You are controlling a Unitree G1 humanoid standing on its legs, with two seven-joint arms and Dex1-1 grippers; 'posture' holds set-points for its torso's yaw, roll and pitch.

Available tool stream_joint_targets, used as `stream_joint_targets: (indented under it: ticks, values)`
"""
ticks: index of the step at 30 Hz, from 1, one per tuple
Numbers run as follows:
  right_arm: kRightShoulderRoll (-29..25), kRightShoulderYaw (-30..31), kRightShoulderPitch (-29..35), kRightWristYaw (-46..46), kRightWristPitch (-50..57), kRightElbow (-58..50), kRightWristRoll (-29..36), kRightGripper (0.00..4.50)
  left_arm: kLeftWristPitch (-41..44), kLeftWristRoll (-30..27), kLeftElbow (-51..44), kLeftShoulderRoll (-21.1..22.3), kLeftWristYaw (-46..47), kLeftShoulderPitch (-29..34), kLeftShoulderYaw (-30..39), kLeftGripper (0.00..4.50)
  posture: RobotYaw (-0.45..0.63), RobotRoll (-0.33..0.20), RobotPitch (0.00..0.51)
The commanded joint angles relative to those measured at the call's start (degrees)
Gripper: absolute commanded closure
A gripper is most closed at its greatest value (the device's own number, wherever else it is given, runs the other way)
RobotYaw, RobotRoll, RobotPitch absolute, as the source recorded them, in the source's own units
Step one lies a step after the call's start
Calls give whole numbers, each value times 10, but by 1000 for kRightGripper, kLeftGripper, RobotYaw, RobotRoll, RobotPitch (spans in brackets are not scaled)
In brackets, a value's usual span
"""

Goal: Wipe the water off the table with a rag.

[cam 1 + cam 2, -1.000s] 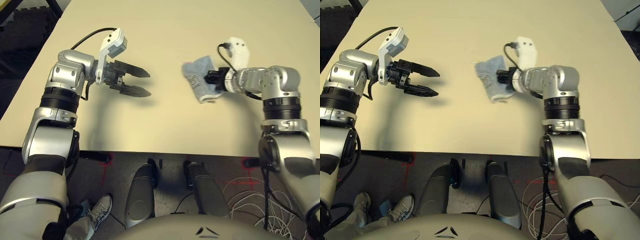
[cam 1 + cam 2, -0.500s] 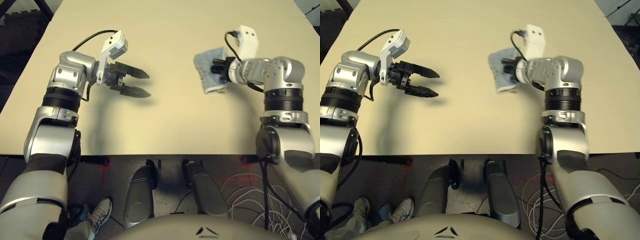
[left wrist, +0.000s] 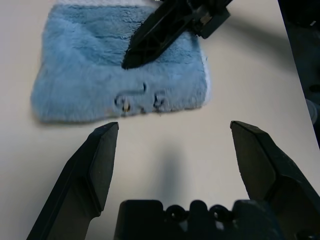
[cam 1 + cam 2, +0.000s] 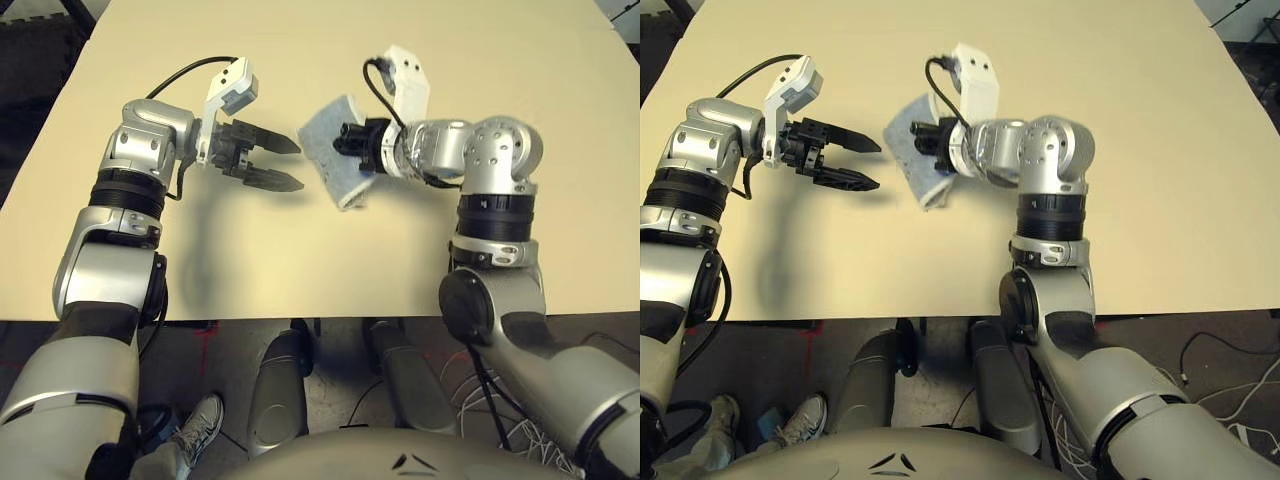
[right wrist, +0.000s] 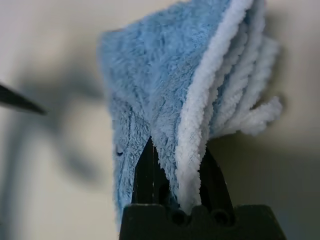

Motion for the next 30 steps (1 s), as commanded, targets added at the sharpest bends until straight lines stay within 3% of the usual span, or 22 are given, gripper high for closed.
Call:
stream_joint_targets:
  ticks: [1,11,19,24,29,30]
  values:
    - [-41,-17,16,-8,-17,18,-24,4476,-5,9,0,-4,-3,3,4,0,-175,0,274]
    - [-211,-13,12,20,-121,153,-74,4476,-11,14,2,-11,2,8,12,0,-178,0,275]
    - [-337,50,-18,94,-221,303,-121,4476,-13,16,3,-10,3,9,14,0,-176,0,273]
    - [-380,70,-44,121,-288,393,-149,4476,-13,17,4,-8,5,11,16,0,-177,0,272]
    - [-384,74,-67,138,-310,437,-158,4476,-11,16,2,-6,5,13,16,0,-177,0,272]
    - [-384,78,-68,142,-315,440,-162,4126,-11,16,2,-6,6,13,17,0,-174,0,272]
